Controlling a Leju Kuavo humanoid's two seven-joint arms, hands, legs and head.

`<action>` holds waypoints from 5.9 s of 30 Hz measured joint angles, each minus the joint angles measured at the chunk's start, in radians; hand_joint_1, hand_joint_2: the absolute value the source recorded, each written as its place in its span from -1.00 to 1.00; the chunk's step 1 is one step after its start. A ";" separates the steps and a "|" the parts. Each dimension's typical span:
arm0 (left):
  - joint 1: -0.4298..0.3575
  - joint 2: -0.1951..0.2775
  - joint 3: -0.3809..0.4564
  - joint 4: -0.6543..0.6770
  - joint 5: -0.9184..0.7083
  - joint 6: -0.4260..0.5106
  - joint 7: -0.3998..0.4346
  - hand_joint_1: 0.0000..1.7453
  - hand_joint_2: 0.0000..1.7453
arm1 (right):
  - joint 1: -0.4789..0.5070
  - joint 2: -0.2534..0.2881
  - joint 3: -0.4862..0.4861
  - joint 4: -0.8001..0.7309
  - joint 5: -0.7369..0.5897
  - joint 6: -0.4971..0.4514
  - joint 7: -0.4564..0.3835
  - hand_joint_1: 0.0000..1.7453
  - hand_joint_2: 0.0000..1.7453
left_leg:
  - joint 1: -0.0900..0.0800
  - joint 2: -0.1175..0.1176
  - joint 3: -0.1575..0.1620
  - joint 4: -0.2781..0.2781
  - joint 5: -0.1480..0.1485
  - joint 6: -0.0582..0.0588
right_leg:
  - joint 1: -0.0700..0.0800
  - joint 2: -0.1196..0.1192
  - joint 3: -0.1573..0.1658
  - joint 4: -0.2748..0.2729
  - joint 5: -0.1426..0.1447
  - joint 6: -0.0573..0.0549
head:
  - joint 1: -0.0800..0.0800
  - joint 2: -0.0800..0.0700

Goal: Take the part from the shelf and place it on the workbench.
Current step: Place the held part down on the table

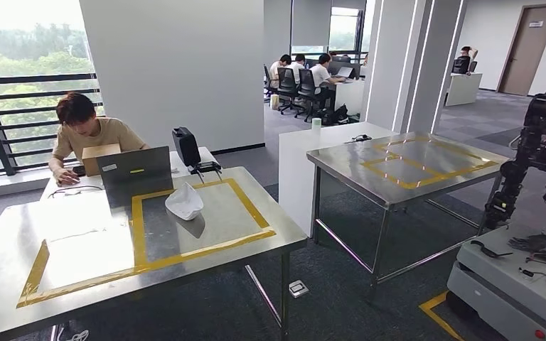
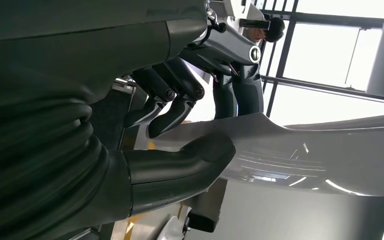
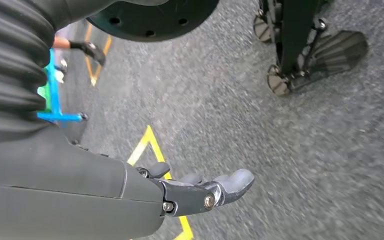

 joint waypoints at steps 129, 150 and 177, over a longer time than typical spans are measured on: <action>-0.339 0.205 -0.020 0.612 -0.421 0.308 -0.102 1.00 1.00 | 0.002 -0.009 -0.012 0.000 0.021 0.016 -0.007 -1.00 1.00 | 0.001 -0.015 -0.050 0.025 -0.002 -0.012 | 0.003 0.056 0.002 0.028 -0.036 -0.023 | -0.002 0.001; -0.361 0.143 -0.112 0.807 -1.667 0.571 -0.147 0.00 1.00 | 0.011 -0.010 -0.011 0.000 0.035 0.013 0.002 -1.00 0.00 | -0.001 -0.005 -0.033 0.014 0.007 0.008 | 0.004 0.063 0.021 0.001 -0.038 -0.007 | 0.000 0.001; -0.335 0.047 0.002 0.781 -1.547 0.573 -0.092 -1.00 -1.00 | 0.011 0.002 -0.010 0.000 0.038 0.009 -0.012 -1.00 -1.00 | 0.000 -0.007 -0.027 0.007 0.011 0.003 | 0.007 0.062 0.024 0.002 -0.038 -0.009 | 0.000 0.001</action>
